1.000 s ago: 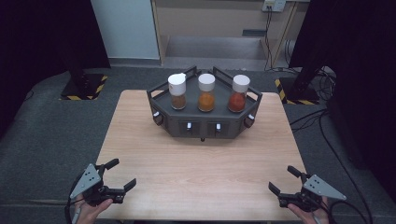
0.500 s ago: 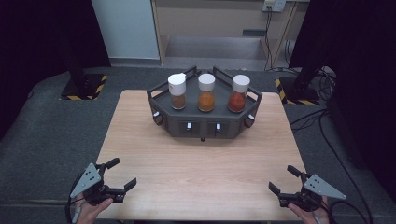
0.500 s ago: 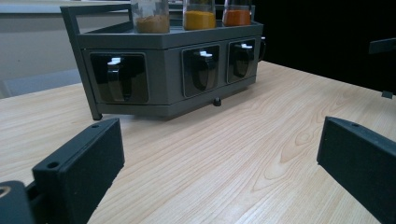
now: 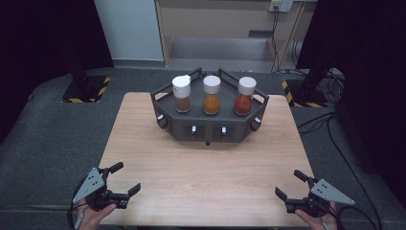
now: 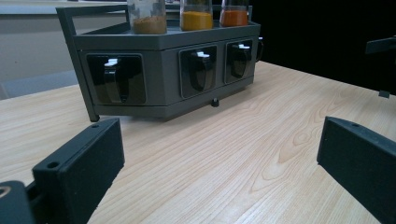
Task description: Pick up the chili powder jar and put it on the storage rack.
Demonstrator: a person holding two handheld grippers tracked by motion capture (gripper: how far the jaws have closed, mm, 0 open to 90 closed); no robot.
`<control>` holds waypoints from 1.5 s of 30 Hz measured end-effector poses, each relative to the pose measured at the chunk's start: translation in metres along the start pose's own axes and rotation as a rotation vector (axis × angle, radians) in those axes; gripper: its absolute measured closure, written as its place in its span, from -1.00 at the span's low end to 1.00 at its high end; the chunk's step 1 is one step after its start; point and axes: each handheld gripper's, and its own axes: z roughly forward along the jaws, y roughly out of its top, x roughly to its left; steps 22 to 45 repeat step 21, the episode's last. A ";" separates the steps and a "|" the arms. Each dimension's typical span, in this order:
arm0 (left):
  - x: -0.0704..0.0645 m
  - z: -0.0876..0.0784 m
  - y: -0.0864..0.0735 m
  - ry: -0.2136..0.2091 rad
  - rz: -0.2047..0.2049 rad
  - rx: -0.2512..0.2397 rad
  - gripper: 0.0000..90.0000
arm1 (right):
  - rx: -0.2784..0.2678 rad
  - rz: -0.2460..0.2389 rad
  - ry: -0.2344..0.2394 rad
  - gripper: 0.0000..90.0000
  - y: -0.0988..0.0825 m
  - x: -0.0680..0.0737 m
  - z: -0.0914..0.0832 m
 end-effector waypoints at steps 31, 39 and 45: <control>0.001 0.002 0.001 -0.003 0.002 0.002 -1.00 | -0.002 0.003 -0.003 -0.95 -0.001 0.000 -0.001; 0.001 0.002 0.001 -0.003 0.002 0.002 -1.00 | -0.002 0.003 -0.003 -0.95 -0.001 0.000 -0.001; 0.001 0.002 0.001 -0.003 0.002 0.002 -1.00 | -0.002 0.003 -0.003 -0.95 -0.001 0.000 -0.001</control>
